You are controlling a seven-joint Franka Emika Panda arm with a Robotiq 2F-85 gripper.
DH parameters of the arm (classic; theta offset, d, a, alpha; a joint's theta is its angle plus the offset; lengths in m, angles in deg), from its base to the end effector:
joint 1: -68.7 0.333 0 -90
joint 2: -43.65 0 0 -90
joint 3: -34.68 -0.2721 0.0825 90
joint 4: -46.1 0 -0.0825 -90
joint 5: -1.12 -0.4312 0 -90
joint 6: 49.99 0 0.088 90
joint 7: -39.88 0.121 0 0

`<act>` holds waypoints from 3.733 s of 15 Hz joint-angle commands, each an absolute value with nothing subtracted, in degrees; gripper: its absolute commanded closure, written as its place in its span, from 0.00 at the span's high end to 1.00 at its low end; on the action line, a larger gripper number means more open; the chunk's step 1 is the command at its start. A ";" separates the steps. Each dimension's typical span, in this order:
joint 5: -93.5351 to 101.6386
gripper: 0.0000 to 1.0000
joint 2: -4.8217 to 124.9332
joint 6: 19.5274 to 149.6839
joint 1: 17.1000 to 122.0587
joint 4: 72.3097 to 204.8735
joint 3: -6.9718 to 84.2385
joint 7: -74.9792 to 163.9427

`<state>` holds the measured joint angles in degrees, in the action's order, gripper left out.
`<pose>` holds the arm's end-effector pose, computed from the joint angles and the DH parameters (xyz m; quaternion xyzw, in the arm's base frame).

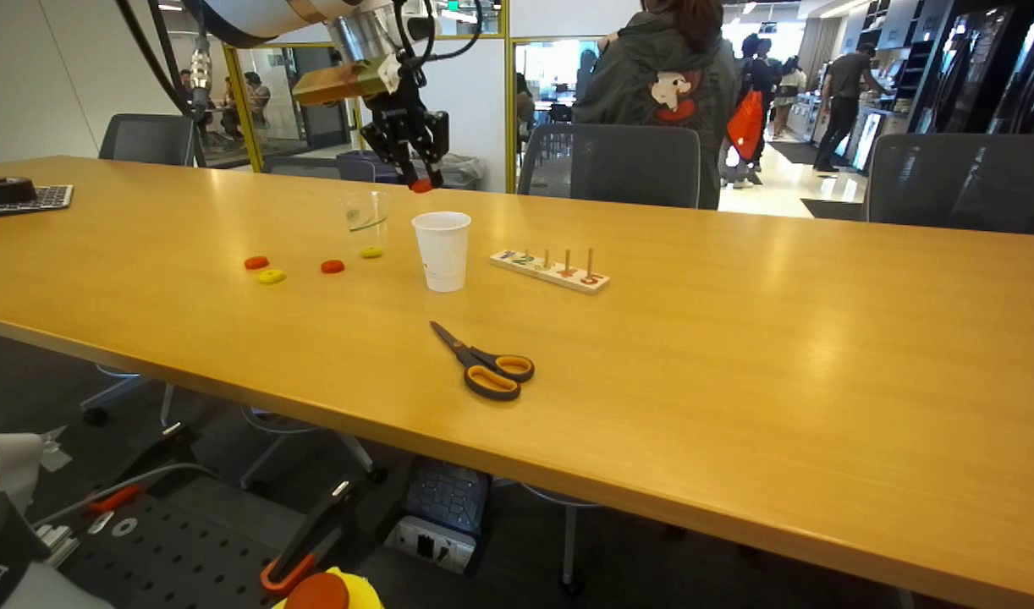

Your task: Put the orange rings inside the white cup, place the yellow rings inside the clear cup

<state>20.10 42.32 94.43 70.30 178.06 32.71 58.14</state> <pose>0.5703 0.0359 0.2922 0.9867 -0.0045 0.1374 0.0873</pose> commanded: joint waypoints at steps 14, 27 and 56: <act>20.91 0.84 47.20 92.15 70.36 174.96 34.00 58.19; 13.65 1.00 42.23 92.88 78.22 183.60 24.59 60.68; 7.54 1.00 64.76 95.52 81.90 167.49 27.55 63.43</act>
<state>9.46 63.77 94.27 80.67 168.76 26.45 64.24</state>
